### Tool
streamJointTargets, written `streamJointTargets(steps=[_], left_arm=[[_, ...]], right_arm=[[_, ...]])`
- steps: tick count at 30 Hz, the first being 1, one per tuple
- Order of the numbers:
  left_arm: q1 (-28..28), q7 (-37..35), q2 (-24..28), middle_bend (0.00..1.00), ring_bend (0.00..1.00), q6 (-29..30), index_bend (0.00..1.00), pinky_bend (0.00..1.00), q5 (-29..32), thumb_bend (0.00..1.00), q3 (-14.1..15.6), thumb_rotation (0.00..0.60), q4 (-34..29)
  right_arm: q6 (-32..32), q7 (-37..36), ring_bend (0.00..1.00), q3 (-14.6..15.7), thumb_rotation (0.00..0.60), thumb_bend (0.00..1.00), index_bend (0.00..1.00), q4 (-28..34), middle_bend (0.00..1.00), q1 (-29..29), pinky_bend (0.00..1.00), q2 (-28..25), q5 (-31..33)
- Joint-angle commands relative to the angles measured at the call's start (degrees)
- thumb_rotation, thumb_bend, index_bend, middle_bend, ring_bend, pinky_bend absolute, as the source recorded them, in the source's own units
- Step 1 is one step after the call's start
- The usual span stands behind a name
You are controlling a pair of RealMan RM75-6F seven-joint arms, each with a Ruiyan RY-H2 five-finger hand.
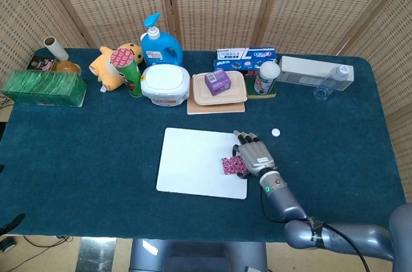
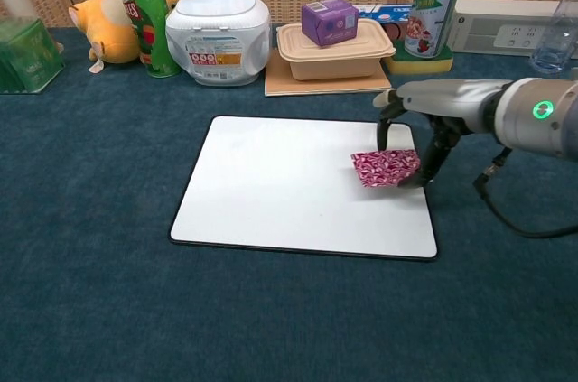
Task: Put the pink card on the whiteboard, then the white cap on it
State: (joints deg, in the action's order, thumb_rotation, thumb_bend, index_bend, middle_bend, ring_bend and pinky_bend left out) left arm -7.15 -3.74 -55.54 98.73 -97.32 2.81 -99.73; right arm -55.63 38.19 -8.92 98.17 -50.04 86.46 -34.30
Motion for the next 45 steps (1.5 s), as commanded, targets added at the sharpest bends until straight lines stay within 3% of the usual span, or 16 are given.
streamJointTargets(steps=[1, 7, 18, 21, 25, 30, 38, 45], left_arm=[[0.0, -0.4, 0.1, 0.00, 0.00, 0.0, 0.00, 0.00, -0.3, 0.11, 0.2, 0.600, 0.2], [0.1, -1.3, 0.4, 0.00, 0.00, 0.0, 0.00, 0.00, -0.7, 0.11, 0.5, 0.600, 0.7], [0.4, 0.0, 0.3, 0.00, 0.00, -0.8, 0.00, 0.00, -0.4, 0.11, 0.5, 0.600, 0.2], [0.4, 0.0, 0.3, 0.00, 0.00, -0.8, 0.00, 0.00, -0.2, 0.11, 0.4, 0.600, 0.2], [0.5, -0.2, 0.3, 0.00, 0.00, -0.9, 0.00, 0.00, 0.2, 0.11, 0.3, 0.600, 0.2], [0.8, 0.0, 0.3, 0.00, 0.00, -1.5, 0.00, 0.00, 0.4, 0.11, 0.2, 0.600, 0.0], [0.8, 0.9, 0.2, 0.00, 0.00, -1.5, 0.00, 0.00, 0.5, 0.11, 0.2, 0.600, -0.3], [0.8, 1.8, 0.0, 0.00, 0.00, -1.6, 0.00, 0.00, 0.4, 0.11, 0.3, 0.600, -0.7]], right_arm=[[-3.4, 4.7, 0.00, -1.5, 0.579, 0.30, 0.46, 0.5, 0.00, -3.7, 0.00, 4.1, 5.4], [-7.1, 10.4, 0.00, -4.3, 0.577, 0.30, 0.46, -1.3, 0.00, -8.9, 0.00, 9.5, 11.7], [-8.9, 12.1, 0.00, -7.2, 0.578, 0.30, 0.46, -5.5, 0.00, -12.7, 0.00, 14.8, 16.1], [-8.8, 12.4, 0.00, -7.1, 0.578, 0.26, 0.36, -6.4, 0.00, -12.8, 0.00, 14.9, 16.7], [-7.8, 11.6, 0.00, -6.9, 0.575, 0.13, 0.20, -6.7, 0.00, -12.4, 0.00, 14.1, 16.1], [-6.8, 9.7, 0.00, -6.5, 0.576, 0.05, 0.17, -5.8, 0.00, -11.3, 0.00, 11.6, 13.2], [-4.5, 4.8, 0.00, -4.7, 0.578, 0.14, 0.29, -5.3, 0.00, -7.8, 0.00, 4.4, 5.6], [1.2, -2.5, 0.00, -3.2, 0.573, 0.21, 0.35, -11.8, 0.00, -4.2, 0.00, -1.0, 2.0]])
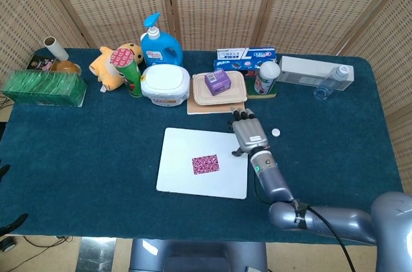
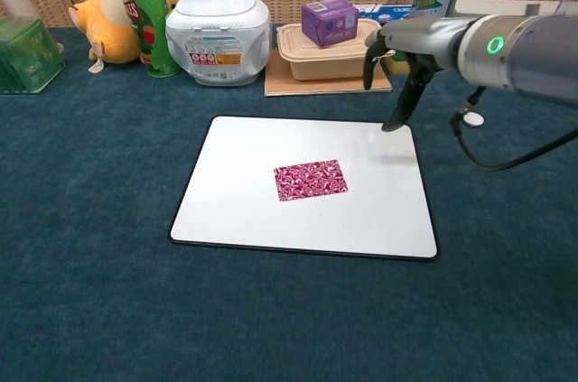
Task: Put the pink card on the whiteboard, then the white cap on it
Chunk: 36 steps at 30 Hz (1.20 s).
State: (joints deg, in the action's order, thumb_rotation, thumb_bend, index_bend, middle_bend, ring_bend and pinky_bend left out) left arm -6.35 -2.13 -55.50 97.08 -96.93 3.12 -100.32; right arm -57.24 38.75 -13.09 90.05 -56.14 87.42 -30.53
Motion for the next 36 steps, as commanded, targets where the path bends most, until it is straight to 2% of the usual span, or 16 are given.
streamJointTargets(steps=[1, 8, 16, 19, 28, 36], left_arm=[[-0.1, 0.3, -0.1, 0.00, 0.00, 0.2, 0.00, 0.00, 0.0, 0.11, -0.1, 0.600, -0.2], [-0.2, 1.0, -0.4, 0.00, 0.00, 0.5, 0.00, 0.00, -0.1, 0.11, -0.2, 0.600, -0.4], [-0.2, 1.4, -0.6, 0.00, 0.00, 0.5, 0.00, 0.00, 0.0, 0.11, -0.2, 0.600, -0.5], [-0.2, 1.6, -0.6, 0.00, 0.00, 0.4, 0.00, 0.00, 0.2, 0.11, -0.3, 0.600, -0.6], [0.0, 1.6, -0.6, 0.00, 0.00, 0.1, 0.00, 0.00, 0.6, 0.11, -0.4, 0.600, -0.7], [0.0, 1.6, -0.5, 0.00, 0.00, -0.1, 0.00, 0.00, 0.9, 0.11, -0.5, 0.600, -0.8]], right_arm=[[3.4, -3.7, 0.00, 1.1, 0.576, 0.21, 0.35, -4.6, 0.00, 2.1, 0.00, -2.2, -2.1], [8.7, -8.9, 0.00, 2.5, 0.577, 0.22, 0.35, -13.9, 0.00, 4.3, 0.00, -2.6, -3.5], [14.9, -15.3, 0.00, 4.2, 0.574, 0.24, 0.38, -24.0, 0.00, 7.2, 0.02, -0.6, -5.7], [16.2, -17.4, 0.00, 4.0, 0.577, 0.24, 0.40, -26.9, 0.00, 7.5, 0.03, 0.4, -7.3], [16.6, -21.0, 0.00, 3.1, 0.577, 0.24, 0.42, -29.3, 0.00, 8.2, 0.04, 2.1, -11.4], [17.4, -21.9, 0.00, 2.0, 0.587, 0.26, 0.44, -30.4, 0.00, 8.0, 0.04, 3.4, -11.6]])
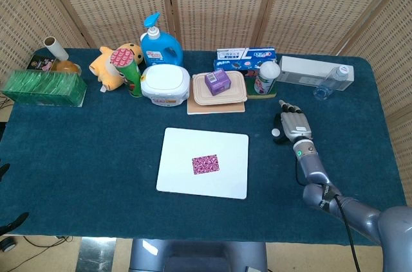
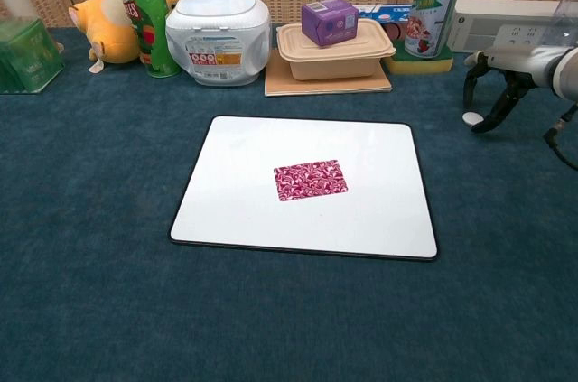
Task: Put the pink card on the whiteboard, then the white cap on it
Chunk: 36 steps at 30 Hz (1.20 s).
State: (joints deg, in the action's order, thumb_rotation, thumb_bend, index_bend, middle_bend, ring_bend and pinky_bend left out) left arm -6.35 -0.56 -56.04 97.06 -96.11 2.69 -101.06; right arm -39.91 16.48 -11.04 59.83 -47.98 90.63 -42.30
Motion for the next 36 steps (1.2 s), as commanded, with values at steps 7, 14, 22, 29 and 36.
streamJointTargets(steps=[7, 14, 22, 29, 36], left_arm=[[0.1, -0.1, 0.1, 0.00, 0.00, -0.1, 0.00, 0.00, 0.2, 0.11, -0.1, 0.600, -0.1], [0.2, 0.1, 0.1, 0.00, 0.00, -0.3, 0.00, 0.00, 0.2, 0.11, 0.0, 0.600, -0.2], [0.2, 0.3, 0.1, 0.00, 0.00, -0.4, 0.00, 0.00, 0.5, 0.11, -0.1, 0.600, -0.3], [0.2, 0.5, 0.1, 0.00, 0.00, -0.5, 0.00, 0.00, 0.6, 0.11, -0.1, 0.600, -0.3], [0.2, 0.4, 0.1, 0.00, 0.00, -0.5, 0.00, 0.00, 0.6, 0.11, -0.1, 0.600, -0.3]], right_arm=[[0.7, 1.8, 0.00, -0.6, 0.586, 0.27, 0.45, -0.8, 0.00, -0.7, 0.04, 0.9, 2.4], [1.6, 1.6, 0.00, -1.0, 0.587, 0.28, 0.47, -1.0, 0.01, -0.7, 0.04, 1.0, 3.7], [2.5, 1.0, 0.00, -1.6, 0.599, 0.31, 0.51, -1.3, 0.03, -1.0, 0.05, 1.2, 4.3], [2.2, 0.7, 0.00, -1.7, 0.600, 0.31, 0.53, -0.7, 0.03, -1.0, 0.06, 1.0, 4.0], [1.3, 1.5, 0.00, -1.5, 0.600, 0.32, 0.53, 0.5, 0.04, -1.0, 0.06, 0.7, 4.1]])
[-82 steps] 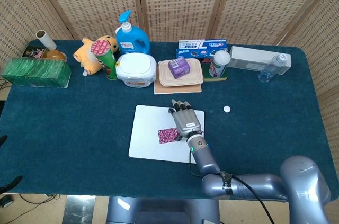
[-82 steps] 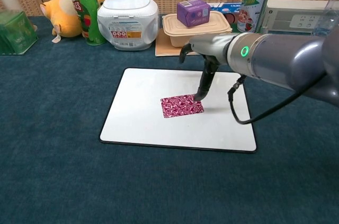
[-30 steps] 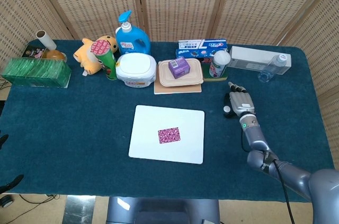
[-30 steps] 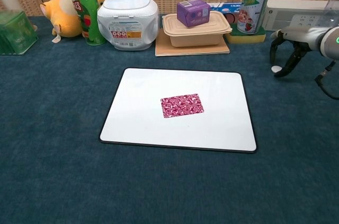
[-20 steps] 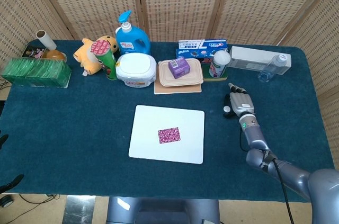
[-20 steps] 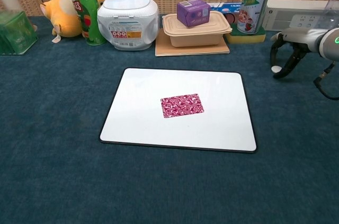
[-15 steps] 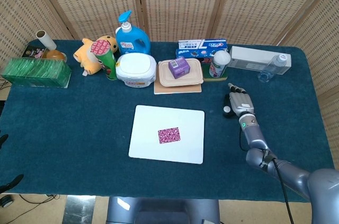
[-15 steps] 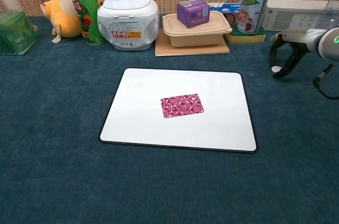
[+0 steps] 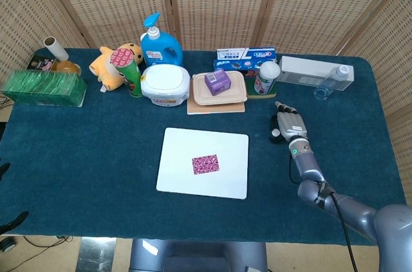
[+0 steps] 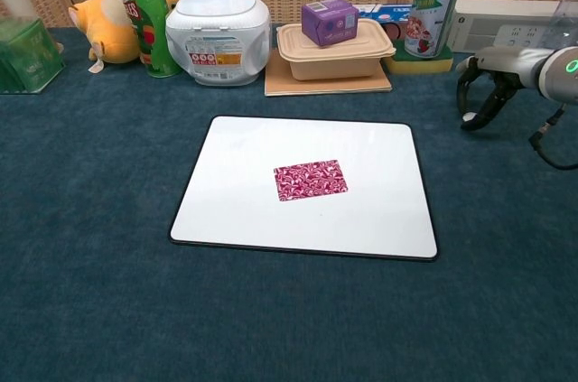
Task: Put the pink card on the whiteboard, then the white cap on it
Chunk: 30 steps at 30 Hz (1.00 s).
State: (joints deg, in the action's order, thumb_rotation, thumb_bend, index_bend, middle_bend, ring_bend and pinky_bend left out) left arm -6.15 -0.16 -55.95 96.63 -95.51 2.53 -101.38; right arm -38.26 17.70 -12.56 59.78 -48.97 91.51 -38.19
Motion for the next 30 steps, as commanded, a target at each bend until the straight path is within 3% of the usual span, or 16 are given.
streamJointTargets(steps=[1, 30], left_arm=[[0.0, -0.1, 0.0, 0.00, 0.00, 0.0, 0.00, 0.00, 0.0, 0.11, 0.0, 0.600, 0.0], [-0.1, -0.3, 0.0, 0.00, 0.00, 0.2, 0.00, 0.00, 0.0, 0.11, 0.0, 0.600, 0.1]], right_arm=[[-0.5, 0.5, 0.00, 0.1, 0.600, 0.32, 0.53, 0.8, 0.04, -0.1, 0.06, -0.4, 0.0], [0.3, 3.2, 0.00, 0.9, 0.600, 0.33, 0.44, -1.1, 0.03, -0.7, 0.06, -0.3, 4.6]])
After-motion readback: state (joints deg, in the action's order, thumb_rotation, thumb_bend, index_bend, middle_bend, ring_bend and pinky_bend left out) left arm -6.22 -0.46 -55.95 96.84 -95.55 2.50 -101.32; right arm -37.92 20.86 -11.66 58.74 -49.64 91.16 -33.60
